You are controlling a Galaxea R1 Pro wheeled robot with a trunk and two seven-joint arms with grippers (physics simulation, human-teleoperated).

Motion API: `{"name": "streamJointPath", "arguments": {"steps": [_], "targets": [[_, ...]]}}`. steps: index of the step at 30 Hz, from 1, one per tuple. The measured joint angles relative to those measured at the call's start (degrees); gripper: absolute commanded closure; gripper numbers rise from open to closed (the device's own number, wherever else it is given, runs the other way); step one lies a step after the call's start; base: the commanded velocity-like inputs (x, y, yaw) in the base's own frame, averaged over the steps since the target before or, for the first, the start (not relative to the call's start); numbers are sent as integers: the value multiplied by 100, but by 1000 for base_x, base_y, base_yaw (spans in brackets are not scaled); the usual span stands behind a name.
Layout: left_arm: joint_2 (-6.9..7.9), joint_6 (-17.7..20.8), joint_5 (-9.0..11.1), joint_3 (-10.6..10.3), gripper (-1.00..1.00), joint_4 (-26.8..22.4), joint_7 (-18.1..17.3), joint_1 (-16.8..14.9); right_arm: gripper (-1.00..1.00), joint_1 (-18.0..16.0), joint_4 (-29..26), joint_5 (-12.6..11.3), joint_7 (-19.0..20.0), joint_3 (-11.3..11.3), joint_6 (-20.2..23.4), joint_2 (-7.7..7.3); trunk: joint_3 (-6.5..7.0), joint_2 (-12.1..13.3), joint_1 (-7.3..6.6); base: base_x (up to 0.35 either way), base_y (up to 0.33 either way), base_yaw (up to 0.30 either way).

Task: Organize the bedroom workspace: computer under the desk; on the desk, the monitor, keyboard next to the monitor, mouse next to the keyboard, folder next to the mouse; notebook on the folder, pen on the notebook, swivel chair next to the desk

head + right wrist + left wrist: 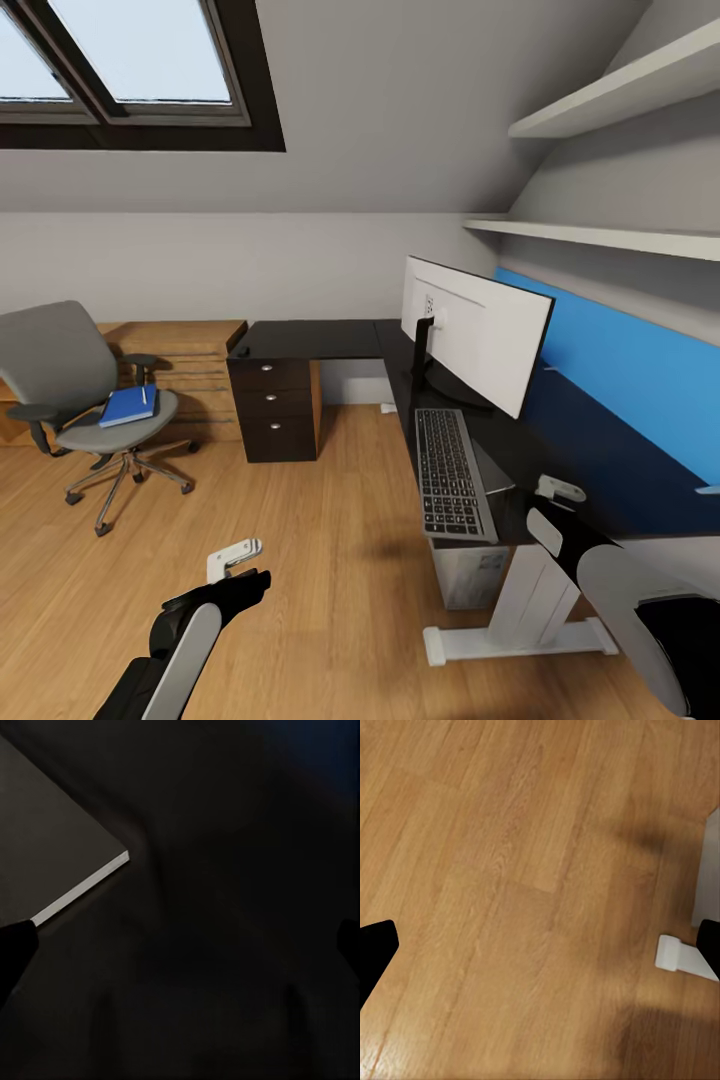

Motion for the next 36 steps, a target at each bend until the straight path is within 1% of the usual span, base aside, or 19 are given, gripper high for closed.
{"name": "streamJointPath", "arguments": {"steps": [10,14,15,16,17,18,19,20,21,23,29,36], "targets": [[-14,0,-8,-21,-100,219,0,0,-100,6,-39,4,19,10,-98,6,180,401,-220,0,0,0],[-17,-1,-12,-26,-100,238,0,0,-100,9,-42,-1,106,14,-99,10,180,403,-220,0,0,0],[-20,-2,-16,-32,-100,241,-1,0,-100,9,-43,-2,194,16,-100,11,180,403,-220,0,0,0],[-22,-5,-17,-87,-100,243,2,0,-100,10,-33,-5,428,15,-97,6,180,403,-220,0,0,0],[-23,-6,-18,-130,-100,244,5,0,-100,10,-26,-7,585,14,-94,3,180,403,-220,0,0,0],[-21,-7,-21,-209,-100,244,9,0,-100,10,-14,-7,881,12,-88,-6,180,403,-220,0,0,0],[-20,-7,-24,-244,-100,245,11,0,-100,10,-8,-5,1025,12,-84,-10,180,403,-220,7,0,0],[-17,-9,-25,-314,-100,249,14,0,-100,12,6,2,1358,18,-76,-17,180,403,-220,71,0,0],[-14,-9,-27,-342,-100,251,15,0,-100,14,31,8,1547,15,-75,-20,180,402,-221,117,0,0],[-11,-10,-27,-365,-100,253,16,0,-100,17,73,13,1713,14,-76,-23,180,402,-222,205,0,0],[-5,-39,-20,-382,-100,254,11,0,-100,18,116,20,1850,12,-76,-26,180,402,-223,252,0,0],[-8,-50,-14,-388,-100,259,9,0,-100,19,125,26,1877,11,-83,-26,180,403,-221,91,0,0]]}}
